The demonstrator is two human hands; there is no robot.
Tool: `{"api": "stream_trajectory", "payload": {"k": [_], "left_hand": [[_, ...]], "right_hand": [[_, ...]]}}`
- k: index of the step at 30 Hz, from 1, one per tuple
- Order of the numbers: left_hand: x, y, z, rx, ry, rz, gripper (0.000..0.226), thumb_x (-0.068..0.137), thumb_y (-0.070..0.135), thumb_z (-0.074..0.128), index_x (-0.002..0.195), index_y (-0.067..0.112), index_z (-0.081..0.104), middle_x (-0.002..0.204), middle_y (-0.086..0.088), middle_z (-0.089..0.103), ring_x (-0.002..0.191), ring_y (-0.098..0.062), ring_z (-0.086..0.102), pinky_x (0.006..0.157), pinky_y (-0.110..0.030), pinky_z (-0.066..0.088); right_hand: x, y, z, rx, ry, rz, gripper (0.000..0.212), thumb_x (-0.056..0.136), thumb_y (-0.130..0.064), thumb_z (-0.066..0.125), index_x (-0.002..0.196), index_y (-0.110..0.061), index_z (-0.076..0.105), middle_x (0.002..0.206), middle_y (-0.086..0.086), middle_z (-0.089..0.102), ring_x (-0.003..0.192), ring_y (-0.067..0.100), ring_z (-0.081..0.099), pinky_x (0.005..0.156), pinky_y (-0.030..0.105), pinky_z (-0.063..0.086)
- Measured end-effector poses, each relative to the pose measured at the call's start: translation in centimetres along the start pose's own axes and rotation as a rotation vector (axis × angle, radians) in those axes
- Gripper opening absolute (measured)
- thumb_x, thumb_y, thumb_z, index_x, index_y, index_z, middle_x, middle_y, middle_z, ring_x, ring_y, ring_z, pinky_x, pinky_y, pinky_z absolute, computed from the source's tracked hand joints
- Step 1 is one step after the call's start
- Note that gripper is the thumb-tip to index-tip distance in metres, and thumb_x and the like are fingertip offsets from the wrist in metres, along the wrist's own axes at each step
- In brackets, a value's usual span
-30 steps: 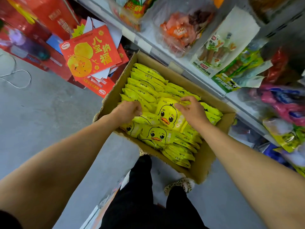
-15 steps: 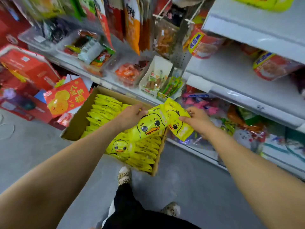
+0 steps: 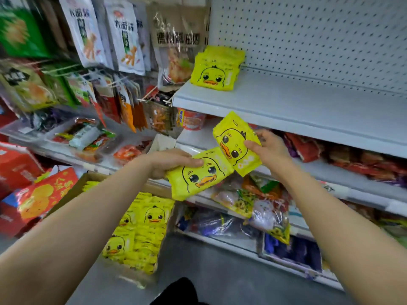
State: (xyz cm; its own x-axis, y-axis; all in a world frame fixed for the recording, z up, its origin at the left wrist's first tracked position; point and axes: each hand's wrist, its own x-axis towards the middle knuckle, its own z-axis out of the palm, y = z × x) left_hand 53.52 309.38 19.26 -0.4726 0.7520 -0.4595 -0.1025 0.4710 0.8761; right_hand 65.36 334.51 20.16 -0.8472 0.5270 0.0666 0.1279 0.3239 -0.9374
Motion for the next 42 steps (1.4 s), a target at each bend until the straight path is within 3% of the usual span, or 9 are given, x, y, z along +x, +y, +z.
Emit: {"api": "stream_trajectory", "payload": {"k": [4,10,15,18,23,28,35,39,42], "left_hand": [[0.7,3.5,-0.3,0.142,-0.014,0.030,0.080,0.049,0.048,0.090,0.113,0.006,0.067,0.105,-0.016,0.072,0.094,-0.030,0.071,0.079,-0.039,0.058],[2.9,7.8,-1.6,0.400,0.107,0.097,0.049,0.069,0.044,0.078,0.103,0.011,0.072,0.094,-0.008,0.076,0.083,-0.024,0.073,0.083,-0.041,0.058],[5.4,12.2,-5.2,0.564,0.181,0.139,0.038,0.073,0.045,0.078,0.101,0.019,0.075,0.089,0.002,0.076,0.082,-0.017,0.073,0.079,-0.034,0.059],[7.6,15.3,-8.5,0.622,0.211,0.177,0.030,0.069,0.044,0.080,0.093,0.026,0.075,0.085,0.009,0.076,0.081,-0.010,0.072,0.074,-0.026,0.057],[12.4,19.5,-13.2,0.765,0.258,0.189,0.083,0.064,0.050,0.082,0.134,0.015,0.054,0.135,0.002,0.056,0.125,-0.019,0.050,0.108,-0.032,0.036],[17.0,21.8,-15.7,0.858,0.183,0.208,0.077,0.073,0.043,0.080,0.138,0.014,0.049,0.145,-0.002,0.047,0.132,-0.022,0.044,0.110,-0.032,0.032],[20.8,23.8,-17.9,1.076,0.208,0.413,0.045,0.070,0.044,0.082,0.107,0.023,0.065,0.099,0.012,0.065,0.100,-0.018,0.059,0.082,-0.028,0.046],[21.4,24.0,-18.5,1.075,0.233,0.471,0.048,0.067,0.039,0.085,0.105,0.026,0.057,0.088,0.017,0.052,0.087,-0.010,0.050,0.066,-0.021,0.038],[21.7,23.6,-18.8,1.081,0.256,0.479,0.051,0.065,0.039,0.086,0.102,0.029,0.053,0.095,0.015,0.054,0.095,-0.010,0.051,0.071,-0.025,0.041]], "right_hand": [[0.5,-2.4,-2.6,0.080,0.074,-0.068,0.021,0.086,-0.013,0.072,0.104,-0.016,0.062,0.095,0.007,0.072,0.075,0.015,0.068,0.070,0.029,0.055],[2.2,-5.3,-5.1,0.133,0.074,-0.102,0.015,0.088,-0.014,0.070,0.096,-0.023,0.062,0.094,0.014,0.074,0.083,0.034,0.071,0.073,0.050,0.058],[5.6,-7.1,-6.3,0.123,0.086,-0.167,0.016,0.089,-0.012,0.069,0.099,-0.022,0.062,0.087,0.005,0.074,0.067,0.013,0.070,0.060,0.024,0.054],[8.8,-8.1,-6.6,0.143,0.096,-0.157,0.015,0.089,-0.013,0.069,0.093,-0.026,0.061,0.087,0.003,0.073,0.069,0.013,0.069,0.060,0.023,0.051],[14.1,-9.3,-6.5,0.177,0.127,-0.161,0.015,0.088,-0.015,0.070,0.093,-0.027,0.062,0.088,0.004,0.074,0.075,0.020,0.069,0.069,0.030,0.052],[18.5,-10.2,-6.1,0.145,0.179,-0.203,0.015,0.087,-0.011,0.071,0.092,-0.024,0.064,0.080,-0.006,0.074,0.073,0.013,0.069,0.067,0.027,0.051],[22.4,-10.1,-6.1,0.120,0.173,-0.189,0.018,0.087,-0.011,0.071,0.103,-0.015,0.065,0.085,0.004,0.075,0.074,0.021,0.070,0.071,0.031,0.052],[23.9,-10.1,-6.0,0.115,0.162,-0.178,0.019,0.086,-0.014,0.072,0.104,-0.016,0.066,0.088,0.005,0.075,0.076,0.022,0.070,0.073,0.033,0.052],[24.6,-10.1,-5.8,0.114,0.136,-0.178,0.020,0.087,-0.013,0.071,0.106,-0.014,0.067,0.093,0.010,0.075,0.080,0.025,0.070,0.076,0.037,0.054]]}}
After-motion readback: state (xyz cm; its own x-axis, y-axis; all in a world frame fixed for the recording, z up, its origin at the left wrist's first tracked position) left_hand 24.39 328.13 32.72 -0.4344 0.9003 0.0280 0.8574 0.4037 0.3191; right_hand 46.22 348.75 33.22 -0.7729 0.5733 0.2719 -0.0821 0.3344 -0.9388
